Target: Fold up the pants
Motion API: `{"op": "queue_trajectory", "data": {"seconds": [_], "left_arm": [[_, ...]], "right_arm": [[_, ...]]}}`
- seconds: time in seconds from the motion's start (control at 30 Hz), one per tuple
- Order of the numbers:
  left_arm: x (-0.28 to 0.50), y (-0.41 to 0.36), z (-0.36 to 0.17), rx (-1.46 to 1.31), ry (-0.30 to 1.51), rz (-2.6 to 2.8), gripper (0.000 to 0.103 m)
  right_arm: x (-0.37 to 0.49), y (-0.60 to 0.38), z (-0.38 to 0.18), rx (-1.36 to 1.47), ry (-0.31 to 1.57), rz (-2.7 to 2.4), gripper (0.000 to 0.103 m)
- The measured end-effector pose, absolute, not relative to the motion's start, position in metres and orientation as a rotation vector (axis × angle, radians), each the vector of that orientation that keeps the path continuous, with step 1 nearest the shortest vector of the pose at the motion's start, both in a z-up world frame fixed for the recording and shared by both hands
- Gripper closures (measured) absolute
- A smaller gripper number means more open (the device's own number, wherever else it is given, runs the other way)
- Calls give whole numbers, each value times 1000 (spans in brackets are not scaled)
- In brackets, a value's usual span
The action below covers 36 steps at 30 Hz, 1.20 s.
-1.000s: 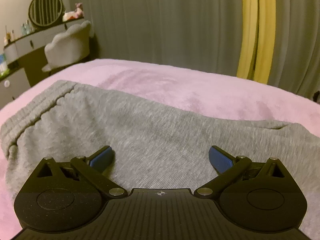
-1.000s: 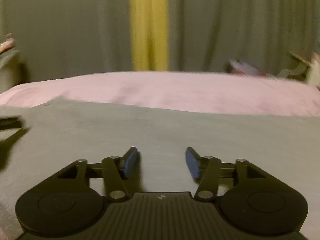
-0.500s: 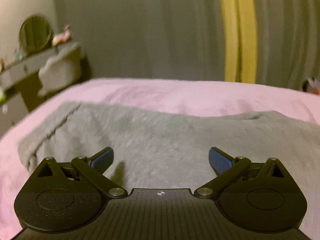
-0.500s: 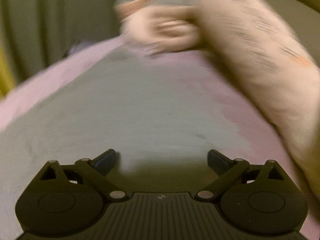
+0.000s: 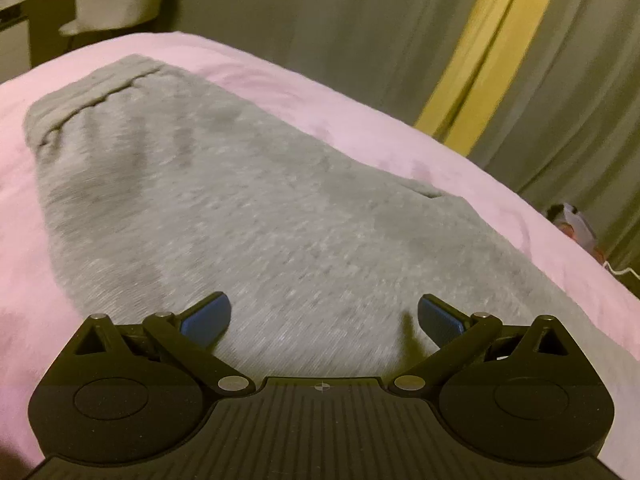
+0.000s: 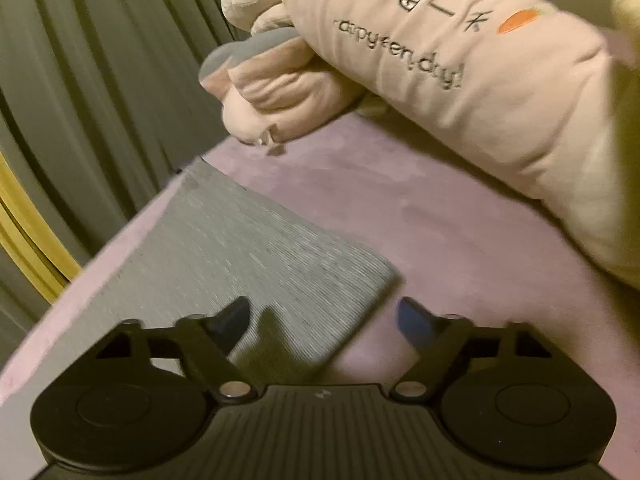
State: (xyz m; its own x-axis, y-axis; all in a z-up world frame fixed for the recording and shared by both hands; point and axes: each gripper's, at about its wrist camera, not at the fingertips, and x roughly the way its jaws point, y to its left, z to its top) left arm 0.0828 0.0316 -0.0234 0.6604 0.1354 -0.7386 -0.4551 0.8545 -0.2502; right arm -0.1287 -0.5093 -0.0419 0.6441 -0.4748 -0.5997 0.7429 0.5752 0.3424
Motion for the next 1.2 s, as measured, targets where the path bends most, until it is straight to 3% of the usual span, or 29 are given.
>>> {"op": "queue_trajectory", "data": {"seconds": [0.07, 0.13, 0.2, 0.27, 0.47, 0.57, 0.63, 0.77, 0.8, 0.87, 0.9, 1.2], "left_arm": [[78, 30, -22, -441, 788, 365, 0], [77, 24, -23, -415, 795, 370, 0], [72, 21, -23, -368, 803, 369, 0], [72, 13, -26, -307, 814, 371, 0], [77, 2, -36, -208, 830, 370, 0], [77, 1, -37, -198, 829, 366, 0], [77, 2, -38, -203, 828, 365, 0], [78, 4, -38, -212, 824, 364, 0], [77, 3, -37, -213, 822, 364, 0], [77, 3, -38, -210, 820, 364, 0], [77, 2, -38, -208, 820, 364, 0], [78, 3, -38, -211, 814, 366, 0]], "right_arm": [[-122, -517, -46, 636, 453, -750, 38], [-122, -519, -43, 657, 438, -758, 56], [-123, -528, -44, 703, 409, -732, 67], [-134, -533, -47, 771, 369, -677, 69], [-154, -534, -60, 823, 351, -597, 64], [-148, -535, -61, 839, 339, -580, 47], [-139, -537, -60, 840, 332, -565, 30], [-115, -534, -57, 756, 368, -577, 29], [-111, -535, -57, 748, 370, -582, 34], [-110, -537, -57, 762, 355, -586, 73], [-111, -541, -59, 798, 354, -576, 85], [-117, -551, -72, 977, 295, -562, 84]]}}
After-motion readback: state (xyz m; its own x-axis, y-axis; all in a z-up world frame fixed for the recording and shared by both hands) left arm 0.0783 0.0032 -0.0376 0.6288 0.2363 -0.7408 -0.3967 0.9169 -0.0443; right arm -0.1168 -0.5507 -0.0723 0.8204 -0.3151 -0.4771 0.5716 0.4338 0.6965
